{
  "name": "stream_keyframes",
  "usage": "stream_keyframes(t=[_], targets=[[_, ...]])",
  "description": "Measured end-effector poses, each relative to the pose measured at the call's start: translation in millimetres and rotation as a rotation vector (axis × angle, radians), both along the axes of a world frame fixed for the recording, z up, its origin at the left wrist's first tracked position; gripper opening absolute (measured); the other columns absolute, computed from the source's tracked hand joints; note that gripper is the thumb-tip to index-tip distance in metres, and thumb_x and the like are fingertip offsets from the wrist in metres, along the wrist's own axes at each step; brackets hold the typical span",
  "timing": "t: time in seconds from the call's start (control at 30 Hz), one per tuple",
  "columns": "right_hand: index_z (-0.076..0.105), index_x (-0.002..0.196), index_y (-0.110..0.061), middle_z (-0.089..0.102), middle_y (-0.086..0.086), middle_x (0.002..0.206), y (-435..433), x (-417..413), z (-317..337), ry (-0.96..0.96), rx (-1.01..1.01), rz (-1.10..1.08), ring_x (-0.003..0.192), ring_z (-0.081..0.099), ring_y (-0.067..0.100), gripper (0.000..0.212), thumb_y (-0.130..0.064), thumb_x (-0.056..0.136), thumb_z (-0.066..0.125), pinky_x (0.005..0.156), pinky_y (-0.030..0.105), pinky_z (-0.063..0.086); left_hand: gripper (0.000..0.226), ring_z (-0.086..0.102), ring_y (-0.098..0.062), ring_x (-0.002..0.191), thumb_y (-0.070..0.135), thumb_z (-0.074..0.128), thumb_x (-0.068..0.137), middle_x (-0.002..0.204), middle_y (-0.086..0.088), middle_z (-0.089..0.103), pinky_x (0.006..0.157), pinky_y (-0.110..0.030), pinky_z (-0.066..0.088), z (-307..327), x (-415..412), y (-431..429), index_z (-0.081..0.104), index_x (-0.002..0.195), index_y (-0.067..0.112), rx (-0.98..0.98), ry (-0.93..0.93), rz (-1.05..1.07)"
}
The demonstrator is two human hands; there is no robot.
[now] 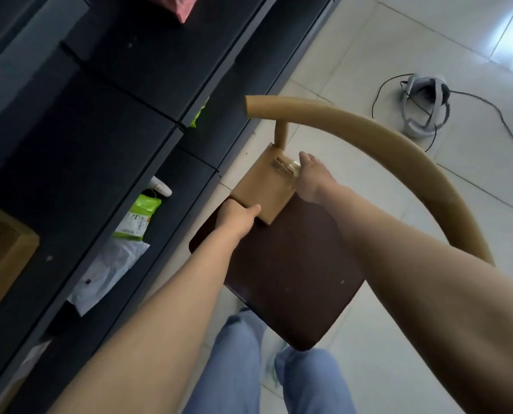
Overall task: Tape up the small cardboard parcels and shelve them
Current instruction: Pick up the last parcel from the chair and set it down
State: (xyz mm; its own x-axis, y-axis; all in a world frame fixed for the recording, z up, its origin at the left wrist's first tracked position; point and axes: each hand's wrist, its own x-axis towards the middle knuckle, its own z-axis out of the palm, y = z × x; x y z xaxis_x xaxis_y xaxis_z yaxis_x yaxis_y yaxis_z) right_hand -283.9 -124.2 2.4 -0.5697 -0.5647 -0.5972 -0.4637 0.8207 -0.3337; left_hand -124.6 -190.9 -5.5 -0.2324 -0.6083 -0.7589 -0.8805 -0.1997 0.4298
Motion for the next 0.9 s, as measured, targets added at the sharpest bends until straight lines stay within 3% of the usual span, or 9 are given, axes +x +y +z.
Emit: stream_keyframes(t=[0.1, 0.27, 0.3, 0.4, 0.5, 0.63, 0.8, 0.9], targets=[[0.040, 0.122, -0.006, 0.047, 0.016, 0.129, -7, -6, -15, -0.058, 0.037, -0.012, 0.118, 0.044, 0.033, 0.036, 0.000, 0.086, 0.041, 0.084, 0.035, 0.035, 0.048, 0.059, -0.026, 0.109, 0.037, 0.063, 0.088, 0.123, -0.007, 0.058, 0.089, -0.032, 0.046, -16, -4, -4, 0.052, 0.125, 0.007, 0.094, 0.080, 0.120], [0.043, 0.108, -0.009, 0.053, 0.014, 0.112, -11, -4, -21, -0.085, 0.046, -0.032, 0.105, 0.053, 0.032, 0.022, -0.005, 0.086, 0.044, 0.074, 0.031, 0.034, 0.048, 0.058, -0.025, 0.108, 0.036, 0.065, 0.087, 0.121, -0.006, 0.060, 0.095, -0.039, 0.049, -20, -8, -11, 0.051, 0.127, 0.012, 0.133, 0.143, 0.222], [0.046, 0.113, -0.010, 0.054, 0.013, 0.114, -10, -2, -19, -0.101, 0.044, -0.043, 0.103, 0.053, 0.031, 0.026, -0.007, 0.087, 0.048, 0.073, 0.030, 0.034, 0.048, 0.058, -0.025, 0.108, 0.034, 0.066, 0.087, 0.121, -0.006, 0.060, 0.094, -0.038, 0.049, -19, -8, -12, 0.051, 0.128, 0.013, 0.131, 0.157, 0.229], [0.036, 0.141, -0.009, 0.053, 0.010, 0.131, -1, 8, -15, -0.139, 0.055, -0.051, 0.115, 0.052, 0.029, 0.061, -0.018, 0.087, 0.063, 0.079, 0.027, 0.036, 0.044, 0.058, -0.023, 0.106, 0.025, 0.067, 0.086, 0.120, -0.005, 0.061, 0.088, -0.032, 0.048, -15, -4, -9, 0.053, 0.126, 0.012, 0.133, 0.197, 0.287], [0.038, 0.139, -0.009, 0.050, 0.015, 0.133, 10, 18, -12, -0.151, 0.015, -0.134, 0.116, 0.052, 0.033, 0.051, -0.016, 0.090, 0.051, 0.081, 0.030, 0.039, 0.041, 0.059, -0.023, 0.103, 0.019, 0.066, 0.086, 0.119, -0.008, 0.061, 0.084, -0.032, 0.049, -11, -1, -4, 0.055, 0.125, 0.010, 0.130, 0.221, 0.334], [0.040, 0.137, -0.006, 0.041, 0.019, 0.136, 19, 32, 4, -0.159, -0.034, -0.205, 0.111, 0.052, 0.037, 0.050, -0.007, 0.087, 0.038, 0.085, 0.039, 0.046, 0.045, 0.056, -0.026, 0.108, 0.018, 0.066, 0.085, 0.129, -0.010, 0.051, 0.093, -0.041, 0.050, 5, 4, 4, 0.051, 0.126, 0.010, 0.101, 0.243, 0.361], [0.033, 0.143, -0.011, 0.037, 0.015, 0.142, 31, 55, 42, -0.161, -0.172, -0.324, 0.124, 0.044, 0.034, 0.057, -0.004, 0.088, 0.044, 0.100, 0.042, 0.043, 0.059, 0.047, -0.016, 0.103, 0.020, 0.068, 0.084, 0.121, 0.000, 0.037, 0.085, -0.030, 0.043, 42, 23, 5, 0.041, 0.136, 0.016, -0.046, 0.306, 0.380], [0.022, 0.146, -0.014, 0.044, 0.015, 0.139, 38, 73, 73, -0.207, -0.269, -0.364, 0.121, 0.048, 0.032, 0.060, -0.005, 0.092, 0.045, 0.096, 0.041, 0.047, 0.059, 0.049, -0.019, 0.104, 0.021, 0.067, 0.084, 0.124, 0.000, 0.039, 0.087, -0.039, 0.047, 76, 36, 4, 0.040, 0.137, 0.024, -0.063, 0.368, 0.396]])
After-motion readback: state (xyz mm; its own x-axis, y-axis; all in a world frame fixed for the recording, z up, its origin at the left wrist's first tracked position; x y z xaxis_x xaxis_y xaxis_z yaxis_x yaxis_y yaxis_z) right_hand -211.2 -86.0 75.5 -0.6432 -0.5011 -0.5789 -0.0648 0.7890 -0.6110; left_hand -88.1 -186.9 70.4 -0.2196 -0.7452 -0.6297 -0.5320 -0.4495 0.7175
